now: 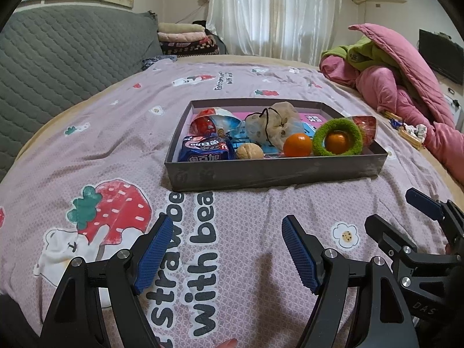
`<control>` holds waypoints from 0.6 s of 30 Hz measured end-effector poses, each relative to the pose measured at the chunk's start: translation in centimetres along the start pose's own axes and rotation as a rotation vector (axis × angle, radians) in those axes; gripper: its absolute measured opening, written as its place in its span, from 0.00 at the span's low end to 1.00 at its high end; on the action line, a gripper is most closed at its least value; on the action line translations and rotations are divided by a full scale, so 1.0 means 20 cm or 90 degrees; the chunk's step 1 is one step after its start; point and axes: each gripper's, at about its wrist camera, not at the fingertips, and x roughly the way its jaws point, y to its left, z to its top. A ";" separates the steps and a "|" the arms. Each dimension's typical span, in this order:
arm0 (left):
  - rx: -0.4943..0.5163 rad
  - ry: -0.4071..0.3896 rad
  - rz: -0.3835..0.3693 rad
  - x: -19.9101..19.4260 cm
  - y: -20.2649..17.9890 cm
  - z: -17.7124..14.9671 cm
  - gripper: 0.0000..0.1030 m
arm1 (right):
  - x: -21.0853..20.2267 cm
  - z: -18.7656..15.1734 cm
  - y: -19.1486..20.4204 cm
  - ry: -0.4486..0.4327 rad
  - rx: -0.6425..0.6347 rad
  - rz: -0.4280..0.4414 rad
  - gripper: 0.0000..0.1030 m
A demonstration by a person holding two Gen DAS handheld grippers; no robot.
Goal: Organize objects
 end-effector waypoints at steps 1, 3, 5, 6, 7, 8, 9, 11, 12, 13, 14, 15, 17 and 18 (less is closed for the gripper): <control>0.000 0.000 -0.002 0.00 0.00 0.00 0.76 | 0.00 0.00 0.00 0.000 0.000 -0.001 0.85; 0.000 0.001 -0.001 0.00 0.00 0.00 0.76 | 0.00 0.00 0.00 0.001 0.001 0.000 0.85; 0.000 0.001 -0.002 0.00 0.00 0.00 0.76 | 0.01 0.00 0.00 0.005 -0.001 -0.001 0.85; 0.000 0.001 -0.002 0.00 0.00 0.00 0.76 | 0.01 -0.01 0.00 0.006 -0.003 0.000 0.85; 0.002 0.003 -0.003 0.00 0.00 0.00 0.76 | 0.01 -0.01 0.01 0.007 -0.004 0.001 0.85; 0.002 0.003 -0.001 0.00 0.00 0.00 0.76 | 0.01 -0.01 0.01 0.008 -0.004 0.001 0.85; 0.002 0.003 -0.001 0.01 0.00 0.00 0.76 | 0.01 -0.01 0.01 0.007 -0.005 0.001 0.85; 0.002 0.004 0.001 0.01 0.00 0.00 0.76 | 0.01 -0.01 0.01 0.006 -0.006 0.001 0.85; 0.001 0.004 0.001 0.01 0.00 0.00 0.76 | 0.01 -0.01 0.01 0.006 -0.005 0.001 0.85; 0.002 0.005 0.000 0.01 0.00 0.00 0.76 | 0.01 -0.01 0.01 0.006 -0.004 0.001 0.85; 0.002 0.004 0.002 0.01 0.00 0.00 0.76 | 0.01 -0.01 0.01 0.006 -0.003 0.001 0.85; 0.004 0.004 0.002 0.01 -0.01 0.00 0.76 | 0.01 -0.01 0.01 0.007 -0.002 0.002 0.85; 0.004 0.004 0.001 0.01 -0.01 -0.01 0.76 | 0.01 -0.01 0.00 0.008 0.002 0.003 0.85; 0.005 0.004 0.001 0.01 -0.01 -0.01 0.76 | 0.01 -0.01 0.00 0.008 0.002 0.003 0.85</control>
